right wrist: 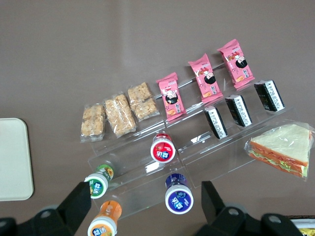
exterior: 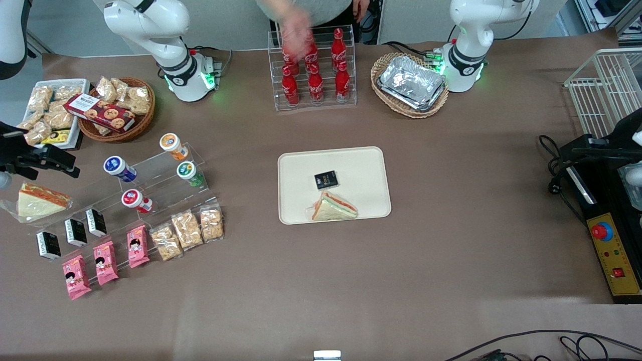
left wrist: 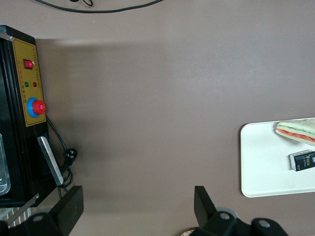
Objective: Place green gum on tray
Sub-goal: 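Move the right gripper over the acrylic rack toward the green gum bottle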
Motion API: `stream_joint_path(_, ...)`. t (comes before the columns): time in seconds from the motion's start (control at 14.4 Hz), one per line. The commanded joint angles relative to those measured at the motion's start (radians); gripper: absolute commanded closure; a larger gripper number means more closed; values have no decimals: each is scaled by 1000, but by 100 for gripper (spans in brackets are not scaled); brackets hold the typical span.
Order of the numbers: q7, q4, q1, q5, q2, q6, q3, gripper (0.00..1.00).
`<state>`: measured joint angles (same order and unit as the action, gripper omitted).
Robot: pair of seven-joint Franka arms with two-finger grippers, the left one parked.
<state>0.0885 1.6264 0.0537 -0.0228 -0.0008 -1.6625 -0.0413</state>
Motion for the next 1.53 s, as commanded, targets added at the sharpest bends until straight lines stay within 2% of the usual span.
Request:
stream_joint_path(0.0, 5, -13, -2, 3, -7, 24, 4, 0)
stream_joint_path(0.42, -12, -3, -15, -11, -10, 44, 12, 0)
stream_joint_path(0.56, -106, 19, -60, -13, -24, 67, 11, 0)
stream_joint_path(0.69, -215, 96, -127, -9, -76, 55, 9, 0)
stream_joint_path(1.11, -354, 404, -265, -11, -307, -60, 11, 0)
stream_joint_path(1.32, -363, 559, -302, -11, -415, -127, 12, 0)
stream_joint_path(1.46, -366, 586, -305, -13, -429, -138, 12, 0)
